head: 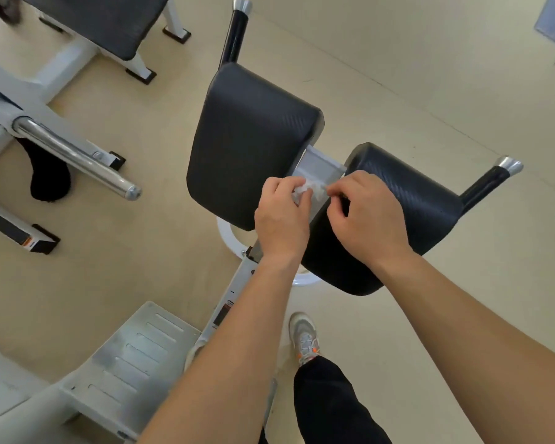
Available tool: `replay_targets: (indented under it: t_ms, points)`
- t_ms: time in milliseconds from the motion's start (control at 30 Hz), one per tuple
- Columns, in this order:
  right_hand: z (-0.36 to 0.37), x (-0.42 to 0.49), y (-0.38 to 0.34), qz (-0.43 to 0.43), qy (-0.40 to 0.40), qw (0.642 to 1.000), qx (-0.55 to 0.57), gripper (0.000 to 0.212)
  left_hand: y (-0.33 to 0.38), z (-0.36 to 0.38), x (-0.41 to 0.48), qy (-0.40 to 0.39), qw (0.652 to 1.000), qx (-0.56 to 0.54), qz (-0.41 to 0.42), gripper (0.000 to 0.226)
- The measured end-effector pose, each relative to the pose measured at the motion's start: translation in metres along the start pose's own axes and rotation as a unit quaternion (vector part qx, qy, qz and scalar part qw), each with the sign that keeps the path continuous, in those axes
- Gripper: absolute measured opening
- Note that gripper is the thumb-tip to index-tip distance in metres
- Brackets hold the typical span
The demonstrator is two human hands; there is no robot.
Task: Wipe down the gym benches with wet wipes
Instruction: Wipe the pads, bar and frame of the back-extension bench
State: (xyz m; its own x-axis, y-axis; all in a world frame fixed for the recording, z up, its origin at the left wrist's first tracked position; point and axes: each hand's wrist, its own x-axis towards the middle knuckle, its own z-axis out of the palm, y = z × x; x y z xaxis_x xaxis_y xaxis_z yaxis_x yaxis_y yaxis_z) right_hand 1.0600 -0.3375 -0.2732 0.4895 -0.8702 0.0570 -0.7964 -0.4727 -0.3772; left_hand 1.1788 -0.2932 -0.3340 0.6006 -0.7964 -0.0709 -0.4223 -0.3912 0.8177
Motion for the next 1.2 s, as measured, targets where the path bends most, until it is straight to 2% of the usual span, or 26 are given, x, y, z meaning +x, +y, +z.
replay_targets:
  t_ms: [267, 333, 467, 567, 733, 900, 967, 1100, 1200]
  points:
    - [-0.011, -0.002, 0.044, -0.039, 0.062, 0.996, -0.053, 0.012, 0.006, 0.046, 0.018, 0.039, 0.998, 0.004, 0.056, 0.005]
    - [-0.013, -0.003, 0.052, -0.056, 0.069, 0.994, -0.057, 0.012, 0.0, 0.052, 0.019, 0.049, 0.997, -0.001, 0.059, 0.011]
    - [-0.012, -0.002, 0.057, -0.082, 0.069, 0.992, -0.06, 0.012, -0.009, 0.055, 0.015, 0.021, 0.991, 0.024, 0.127, 0.026]
    - [-0.01, 0.001, 0.058, -0.086, 0.076, 0.992, -0.056, 0.012, -0.011, 0.057, 0.022, -0.002, 0.988, 0.013, 0.152, 0.026]
    - [-0.01, 0.005, 0.062, -0.098, 0.087, 0.99, -0.059, 0.011, -0.006, 0.064, 0.036, 0.086, 0.984, 0.023, 0.157, 0.014]
    - [-0.014, 0.006, 0.069, -0.099, 0.086, 0.989, -0.063, 0.011, -0.008, 0.066, 0.038, 0.025, 0.964, 0.072, 0.253, 0.013]
    - [-0.015, 0.006, 0.069, -0.097, 0.075, 0.991, -0.058, 0.011, -0.011, 0.06, 0.049, 0.035, 0.965, 0.088, 0.245, 0.012]
    - [-0.017, 0.009, 0.067, -0.085, 0.063, 0.993, -0.047, 0.01, 0.002, 0.059, 0.05, 0.073, 0.981, 0.07, 0.167, 0.01]
    - [-0.017, 0.01, 0.066, -0.086, 0.06, 0.993, -0.045, 0.009, 0.001, 0.06, 0.039, 0.025, 0.978, 0.06, 0.199, 0.015]
